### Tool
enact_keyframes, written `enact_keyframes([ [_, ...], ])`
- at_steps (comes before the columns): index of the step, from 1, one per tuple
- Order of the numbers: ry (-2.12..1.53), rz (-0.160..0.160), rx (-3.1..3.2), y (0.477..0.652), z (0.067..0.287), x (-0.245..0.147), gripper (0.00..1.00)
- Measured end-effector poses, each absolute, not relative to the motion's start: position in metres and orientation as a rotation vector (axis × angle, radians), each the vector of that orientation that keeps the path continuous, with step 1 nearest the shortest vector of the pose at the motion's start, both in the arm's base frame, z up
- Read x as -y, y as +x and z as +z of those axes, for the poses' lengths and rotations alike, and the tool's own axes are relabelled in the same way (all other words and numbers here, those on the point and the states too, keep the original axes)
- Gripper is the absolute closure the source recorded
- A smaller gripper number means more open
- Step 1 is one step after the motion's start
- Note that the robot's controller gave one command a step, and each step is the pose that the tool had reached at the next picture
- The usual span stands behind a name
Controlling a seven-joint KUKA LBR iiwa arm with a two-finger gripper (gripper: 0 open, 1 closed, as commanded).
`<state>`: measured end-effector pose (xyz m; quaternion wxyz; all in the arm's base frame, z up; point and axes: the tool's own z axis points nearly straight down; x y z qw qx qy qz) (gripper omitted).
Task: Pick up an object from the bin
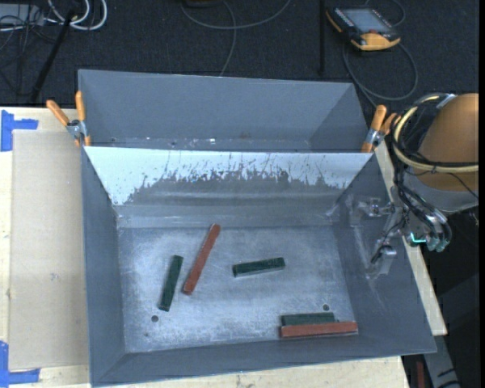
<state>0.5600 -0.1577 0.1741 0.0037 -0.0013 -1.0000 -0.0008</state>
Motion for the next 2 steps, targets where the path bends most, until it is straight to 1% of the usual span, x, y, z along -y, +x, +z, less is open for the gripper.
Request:
enact_keyframes([
  [1,0.128,-0.008,3.131,0.54,0.11,0.103,0.0],
  [2,0.098,-0.006,3.144,0.583,0.102,0.038,0.0],
])
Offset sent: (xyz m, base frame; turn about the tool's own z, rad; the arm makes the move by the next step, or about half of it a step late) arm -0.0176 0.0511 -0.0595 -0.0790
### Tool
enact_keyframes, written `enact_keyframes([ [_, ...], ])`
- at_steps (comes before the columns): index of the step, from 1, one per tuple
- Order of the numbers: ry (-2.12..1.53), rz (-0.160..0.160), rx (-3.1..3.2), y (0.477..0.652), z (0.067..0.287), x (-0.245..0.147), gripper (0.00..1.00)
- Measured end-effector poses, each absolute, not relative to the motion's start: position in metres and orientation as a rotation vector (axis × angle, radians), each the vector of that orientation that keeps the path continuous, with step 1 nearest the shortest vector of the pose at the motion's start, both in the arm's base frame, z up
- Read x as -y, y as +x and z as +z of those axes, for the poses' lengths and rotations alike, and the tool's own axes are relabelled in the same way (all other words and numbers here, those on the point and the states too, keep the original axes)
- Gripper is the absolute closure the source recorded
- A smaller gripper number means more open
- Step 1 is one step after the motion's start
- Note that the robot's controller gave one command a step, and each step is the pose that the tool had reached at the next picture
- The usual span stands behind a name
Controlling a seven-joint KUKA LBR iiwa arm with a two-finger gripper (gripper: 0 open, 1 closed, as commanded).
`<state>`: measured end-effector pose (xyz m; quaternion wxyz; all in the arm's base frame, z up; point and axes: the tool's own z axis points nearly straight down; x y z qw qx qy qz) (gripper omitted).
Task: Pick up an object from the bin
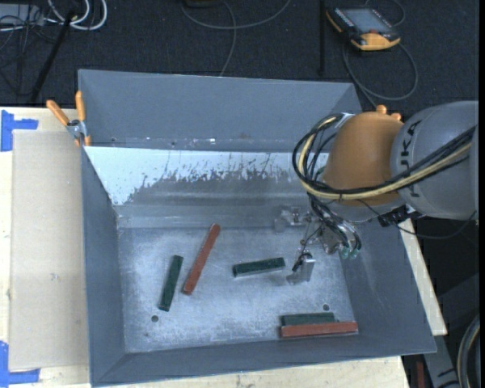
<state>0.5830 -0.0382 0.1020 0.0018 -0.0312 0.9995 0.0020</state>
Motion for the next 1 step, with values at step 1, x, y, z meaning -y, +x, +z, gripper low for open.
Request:
enact_keyframes([
  [1,-0.238,0.004,-3.136,0.5695,0.0681,-0.0014,0.0],
])
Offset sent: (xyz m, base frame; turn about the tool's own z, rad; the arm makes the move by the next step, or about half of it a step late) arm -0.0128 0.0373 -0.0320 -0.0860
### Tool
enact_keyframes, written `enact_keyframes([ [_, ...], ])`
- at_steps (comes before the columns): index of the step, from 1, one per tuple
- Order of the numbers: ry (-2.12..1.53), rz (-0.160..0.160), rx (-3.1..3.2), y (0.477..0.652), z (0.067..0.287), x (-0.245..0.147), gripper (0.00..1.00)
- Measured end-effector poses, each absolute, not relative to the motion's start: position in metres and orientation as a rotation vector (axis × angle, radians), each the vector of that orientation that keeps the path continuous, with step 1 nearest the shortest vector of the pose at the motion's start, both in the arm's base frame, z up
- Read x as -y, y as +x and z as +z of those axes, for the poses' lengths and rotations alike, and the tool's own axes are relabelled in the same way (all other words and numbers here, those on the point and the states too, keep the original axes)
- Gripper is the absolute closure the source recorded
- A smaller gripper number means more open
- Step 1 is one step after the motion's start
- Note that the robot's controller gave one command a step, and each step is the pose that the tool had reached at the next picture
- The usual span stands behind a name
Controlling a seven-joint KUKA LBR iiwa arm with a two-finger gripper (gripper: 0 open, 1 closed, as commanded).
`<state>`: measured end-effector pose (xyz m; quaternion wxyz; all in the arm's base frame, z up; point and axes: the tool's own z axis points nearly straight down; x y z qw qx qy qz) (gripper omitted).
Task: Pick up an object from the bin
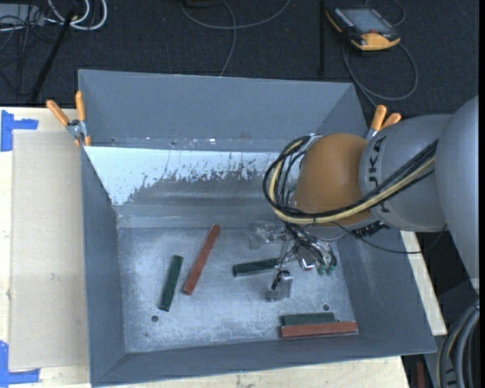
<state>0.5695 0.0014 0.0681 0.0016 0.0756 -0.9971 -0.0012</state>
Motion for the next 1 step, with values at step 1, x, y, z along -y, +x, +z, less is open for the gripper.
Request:
enact_keyframes([
  [1,0.239,0.0,3.132,0.5706,0.0702,-0.0003,1.0],
])
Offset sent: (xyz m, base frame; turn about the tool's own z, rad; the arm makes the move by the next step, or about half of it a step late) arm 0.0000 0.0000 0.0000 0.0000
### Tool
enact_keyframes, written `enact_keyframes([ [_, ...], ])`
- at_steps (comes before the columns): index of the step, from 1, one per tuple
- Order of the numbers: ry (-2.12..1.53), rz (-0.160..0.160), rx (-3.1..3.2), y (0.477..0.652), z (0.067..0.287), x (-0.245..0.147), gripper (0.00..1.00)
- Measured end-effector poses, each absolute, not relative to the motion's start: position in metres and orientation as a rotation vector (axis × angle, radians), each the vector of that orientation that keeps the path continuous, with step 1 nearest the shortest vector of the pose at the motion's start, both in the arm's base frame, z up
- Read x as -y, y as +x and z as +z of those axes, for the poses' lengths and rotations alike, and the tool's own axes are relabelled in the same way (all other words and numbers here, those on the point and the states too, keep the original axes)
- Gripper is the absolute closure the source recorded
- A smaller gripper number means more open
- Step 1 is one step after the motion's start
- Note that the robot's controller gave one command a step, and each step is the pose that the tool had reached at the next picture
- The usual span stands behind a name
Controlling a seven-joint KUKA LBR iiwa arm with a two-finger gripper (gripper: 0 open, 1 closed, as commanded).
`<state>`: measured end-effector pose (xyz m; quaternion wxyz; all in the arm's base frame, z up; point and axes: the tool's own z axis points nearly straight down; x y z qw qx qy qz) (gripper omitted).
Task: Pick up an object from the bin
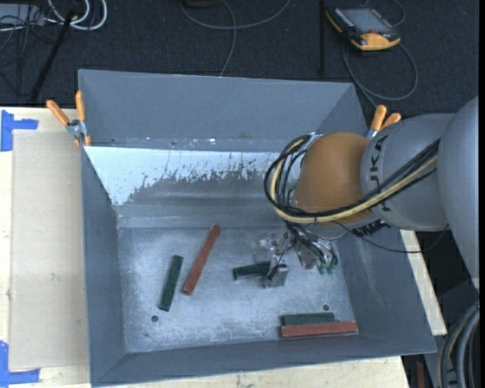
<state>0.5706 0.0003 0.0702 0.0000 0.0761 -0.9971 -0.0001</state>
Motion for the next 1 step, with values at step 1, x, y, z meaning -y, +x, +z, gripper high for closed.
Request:
enact_keyframes([
  [1,0.586,0.003,3.095,0.5836,0.2092,0.0048,1.0],
])
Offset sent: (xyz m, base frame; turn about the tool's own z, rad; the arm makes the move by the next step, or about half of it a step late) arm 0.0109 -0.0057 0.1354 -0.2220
